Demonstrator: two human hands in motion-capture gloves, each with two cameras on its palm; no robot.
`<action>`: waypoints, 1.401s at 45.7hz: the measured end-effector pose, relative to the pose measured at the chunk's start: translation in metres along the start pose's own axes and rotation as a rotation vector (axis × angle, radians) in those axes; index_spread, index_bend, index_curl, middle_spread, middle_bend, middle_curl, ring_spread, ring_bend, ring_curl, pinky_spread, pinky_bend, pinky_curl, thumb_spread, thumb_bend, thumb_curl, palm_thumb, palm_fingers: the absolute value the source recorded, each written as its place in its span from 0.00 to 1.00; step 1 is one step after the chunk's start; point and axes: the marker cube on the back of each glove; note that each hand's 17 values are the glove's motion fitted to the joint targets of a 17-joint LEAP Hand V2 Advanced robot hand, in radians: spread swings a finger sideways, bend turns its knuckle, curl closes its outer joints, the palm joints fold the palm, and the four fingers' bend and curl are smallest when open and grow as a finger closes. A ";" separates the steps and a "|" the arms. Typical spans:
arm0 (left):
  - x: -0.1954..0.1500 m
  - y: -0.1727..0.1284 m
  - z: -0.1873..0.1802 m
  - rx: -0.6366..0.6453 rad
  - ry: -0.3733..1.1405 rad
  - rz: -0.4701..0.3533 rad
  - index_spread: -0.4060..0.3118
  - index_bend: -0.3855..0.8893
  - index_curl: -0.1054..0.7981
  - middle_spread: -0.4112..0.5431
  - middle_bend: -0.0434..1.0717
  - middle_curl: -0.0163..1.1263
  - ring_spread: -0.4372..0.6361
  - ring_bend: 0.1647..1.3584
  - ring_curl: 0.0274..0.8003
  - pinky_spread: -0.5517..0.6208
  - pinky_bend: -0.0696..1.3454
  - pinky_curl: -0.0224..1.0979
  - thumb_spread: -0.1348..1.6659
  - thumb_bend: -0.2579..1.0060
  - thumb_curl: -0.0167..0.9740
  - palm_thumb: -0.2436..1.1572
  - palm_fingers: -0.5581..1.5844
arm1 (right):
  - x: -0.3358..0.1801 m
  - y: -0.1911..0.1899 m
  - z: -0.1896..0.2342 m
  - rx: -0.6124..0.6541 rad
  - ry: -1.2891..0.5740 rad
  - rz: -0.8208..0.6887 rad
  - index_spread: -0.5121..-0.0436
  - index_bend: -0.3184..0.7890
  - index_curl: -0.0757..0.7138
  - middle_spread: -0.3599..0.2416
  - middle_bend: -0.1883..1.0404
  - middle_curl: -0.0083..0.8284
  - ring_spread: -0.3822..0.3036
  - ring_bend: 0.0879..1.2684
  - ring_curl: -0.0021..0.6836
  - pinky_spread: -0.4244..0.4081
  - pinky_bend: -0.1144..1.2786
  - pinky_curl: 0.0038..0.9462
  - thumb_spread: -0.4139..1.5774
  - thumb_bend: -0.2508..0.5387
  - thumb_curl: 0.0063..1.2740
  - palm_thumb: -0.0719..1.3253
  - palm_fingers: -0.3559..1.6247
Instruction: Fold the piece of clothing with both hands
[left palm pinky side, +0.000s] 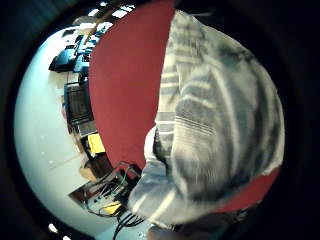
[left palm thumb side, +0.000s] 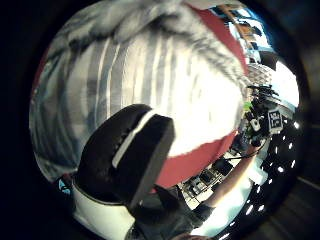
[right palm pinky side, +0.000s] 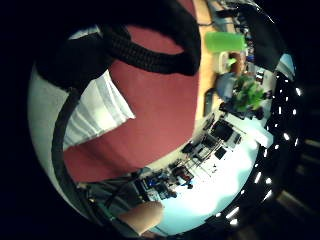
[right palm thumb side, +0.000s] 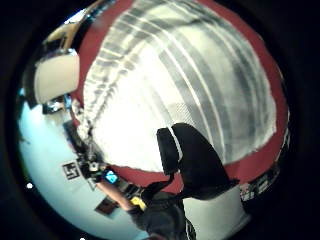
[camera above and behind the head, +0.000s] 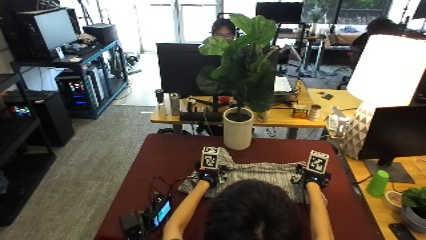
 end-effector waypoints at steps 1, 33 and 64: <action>0.000 -0.002 0.006 -0.017 -0.001 -0.004 0.44 0.40 0.55 0.56 0.12 0.27 0.58 0.31 0.47 0.77 0.35 0.38 0.68 0.16 0.32 0.22 0.29 | -0.001 0.000 0.006 -0.026 -0.015 -0.001 0.36 0.34 0.29 0.61 0.26 0.45 0.70 0.32 0.55 0.77 0.70 0.46 0.80 0.28 0.30 0.41 0.29; 0.004 -0.009 0.033 -0.205 -0.014 -0.031 0.48 0.39 0.37 0.69 0.19 0.23 0.82 0.37 0.39 0.86 0.46 0.36 0.63 0.16 0.24 0.14 0.23 | -0.046 -0.025 0.019 0.441 -0.088 0.114 0.49 0.40 0.32 0.44 0.41 0.50 0.34 0.50 0.61 0.23 0.69 0.41 0.70 0.43 0.37 0.74 0.71; -0.077 0.023 -0.137 0.131 0.372 -0.123 0.63 0.41 0.34 0.73 0.21 0.23 0.79 0.44 0.38 0.80 0.49 0.34 0.73 0.20 0.24 0.23 0.25 | -0.232 0.044 -0.138 0.479 -0.059 -0.150 0.58 0.49 0.62 0.31 0.44 0.58 0.20 0.42 0.66 0.09 0.50 0.40 0.34 0.28 0.52 0.81 0.85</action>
